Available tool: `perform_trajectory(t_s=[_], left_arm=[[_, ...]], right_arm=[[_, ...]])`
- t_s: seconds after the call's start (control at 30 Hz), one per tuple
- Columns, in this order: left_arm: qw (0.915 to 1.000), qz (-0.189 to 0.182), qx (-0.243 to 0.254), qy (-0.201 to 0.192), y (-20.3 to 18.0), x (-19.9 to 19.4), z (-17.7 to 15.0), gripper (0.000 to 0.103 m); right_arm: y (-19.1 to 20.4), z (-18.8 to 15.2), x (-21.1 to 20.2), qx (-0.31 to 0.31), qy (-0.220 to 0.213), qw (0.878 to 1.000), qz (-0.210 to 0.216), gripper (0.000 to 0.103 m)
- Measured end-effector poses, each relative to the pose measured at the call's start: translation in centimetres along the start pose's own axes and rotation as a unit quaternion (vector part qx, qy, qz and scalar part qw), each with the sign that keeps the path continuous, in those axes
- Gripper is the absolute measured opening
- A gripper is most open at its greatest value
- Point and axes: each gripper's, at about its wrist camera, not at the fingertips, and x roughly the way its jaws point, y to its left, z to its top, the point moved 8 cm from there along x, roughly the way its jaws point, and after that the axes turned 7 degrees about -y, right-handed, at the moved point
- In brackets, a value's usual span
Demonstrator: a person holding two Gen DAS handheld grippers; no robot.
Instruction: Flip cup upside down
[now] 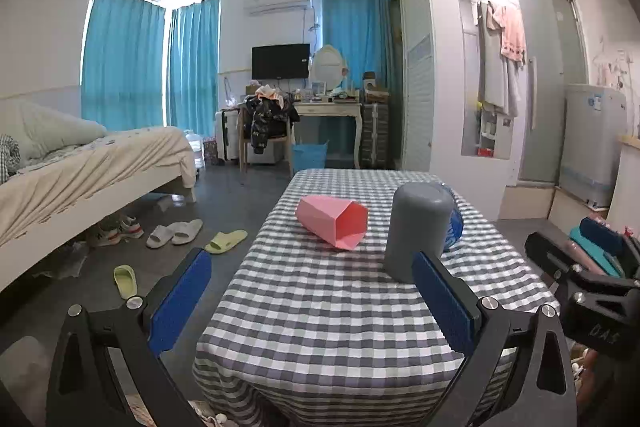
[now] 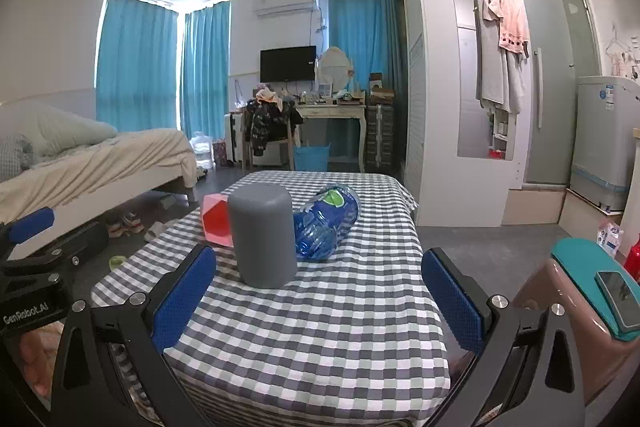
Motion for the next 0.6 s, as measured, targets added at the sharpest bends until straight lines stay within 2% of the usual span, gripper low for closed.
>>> perform_trajectory(t_s=[0.6], left_arm=[[0.9999, -0.015, -0.008, -0.003, -0.16, -0.73, -0.26, 0.103]], right_arm=[[-0.33, -0.22, 0.07, 0.007, 0.005, 1.000, 0.004, 0.103]])
